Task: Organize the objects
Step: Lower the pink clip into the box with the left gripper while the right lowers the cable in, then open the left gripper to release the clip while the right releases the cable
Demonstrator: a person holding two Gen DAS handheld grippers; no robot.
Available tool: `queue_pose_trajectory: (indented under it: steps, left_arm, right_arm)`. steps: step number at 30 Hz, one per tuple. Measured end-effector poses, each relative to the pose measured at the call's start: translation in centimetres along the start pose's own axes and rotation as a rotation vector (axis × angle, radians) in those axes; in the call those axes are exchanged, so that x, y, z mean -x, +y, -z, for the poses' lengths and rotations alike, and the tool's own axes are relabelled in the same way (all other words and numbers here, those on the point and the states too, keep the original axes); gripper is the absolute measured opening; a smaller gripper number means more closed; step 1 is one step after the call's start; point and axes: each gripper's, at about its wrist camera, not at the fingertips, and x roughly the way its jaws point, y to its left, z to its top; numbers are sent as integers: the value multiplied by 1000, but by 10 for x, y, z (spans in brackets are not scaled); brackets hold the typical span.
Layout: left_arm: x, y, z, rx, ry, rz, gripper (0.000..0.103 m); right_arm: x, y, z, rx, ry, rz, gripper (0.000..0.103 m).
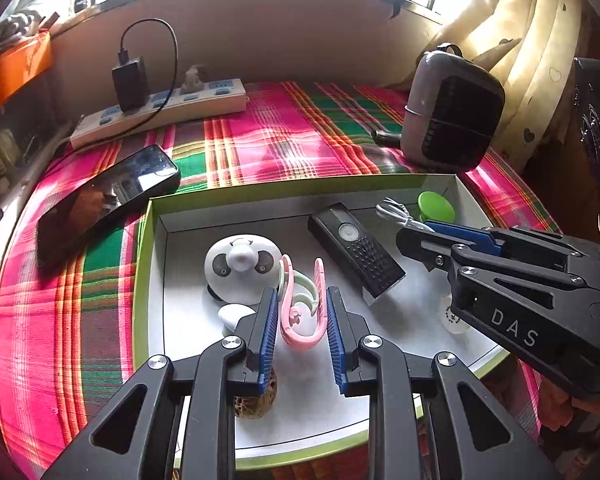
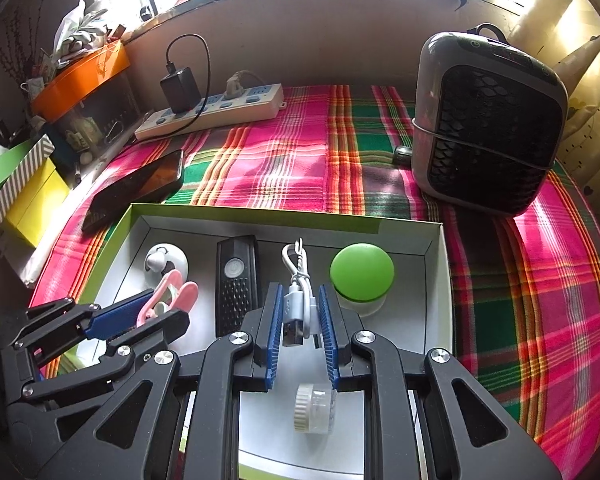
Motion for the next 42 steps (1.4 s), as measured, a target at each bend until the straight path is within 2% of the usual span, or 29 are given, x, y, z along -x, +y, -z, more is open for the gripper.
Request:
queue_pose_trajectory:
  steps: [18, 42]
  left_arm:
    - [-11, -4, -1, -16, 19, -7, 22]
    - [-11, -5, 0, -8, 18, -4, 23]
  right_arm:
    - [-13, -4, 2, -7, 24, -1, 20]
    - [-11, -5, 6, 8, 9, 2, 20]
